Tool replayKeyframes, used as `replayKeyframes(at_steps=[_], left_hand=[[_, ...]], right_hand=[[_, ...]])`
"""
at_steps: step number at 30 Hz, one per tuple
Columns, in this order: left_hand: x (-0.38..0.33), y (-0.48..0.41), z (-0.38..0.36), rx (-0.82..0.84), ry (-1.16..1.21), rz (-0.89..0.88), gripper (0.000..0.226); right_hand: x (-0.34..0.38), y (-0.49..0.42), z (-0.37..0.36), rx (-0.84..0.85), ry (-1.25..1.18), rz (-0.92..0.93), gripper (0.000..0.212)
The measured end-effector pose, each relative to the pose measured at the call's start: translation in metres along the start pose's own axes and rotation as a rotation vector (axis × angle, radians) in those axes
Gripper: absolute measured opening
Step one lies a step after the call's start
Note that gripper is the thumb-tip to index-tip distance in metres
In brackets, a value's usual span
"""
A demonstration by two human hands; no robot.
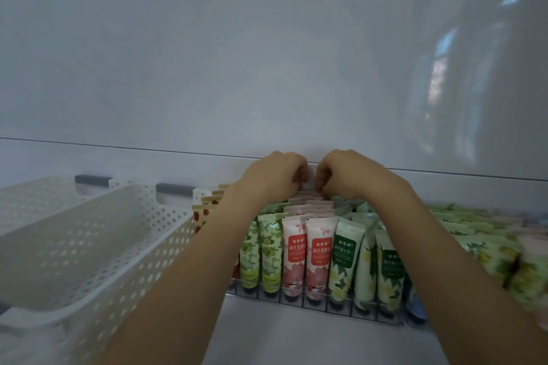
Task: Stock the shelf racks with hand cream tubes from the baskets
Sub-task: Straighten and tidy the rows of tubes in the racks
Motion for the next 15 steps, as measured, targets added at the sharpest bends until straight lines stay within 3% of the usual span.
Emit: replayKeyframes(at_steps=[15], left_hand=[[-0.0002, 0.0009, -0.0012, 0.028, 0.082, -0.01, 0.026]], right_hand=[[0.0019, -0.0003, 0.0025, -0.029, 0.071, 0.055, 0.015]])
Point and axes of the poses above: each hand's wrist, its own y-axis away from the middle knuckle, its own z-axis out of the back of the hand, x = y × z, the point moved 6 cm from there along -y, towards the middle knuckle, and after that the axes turned 2 degrees about y, right-handed, at the moved point
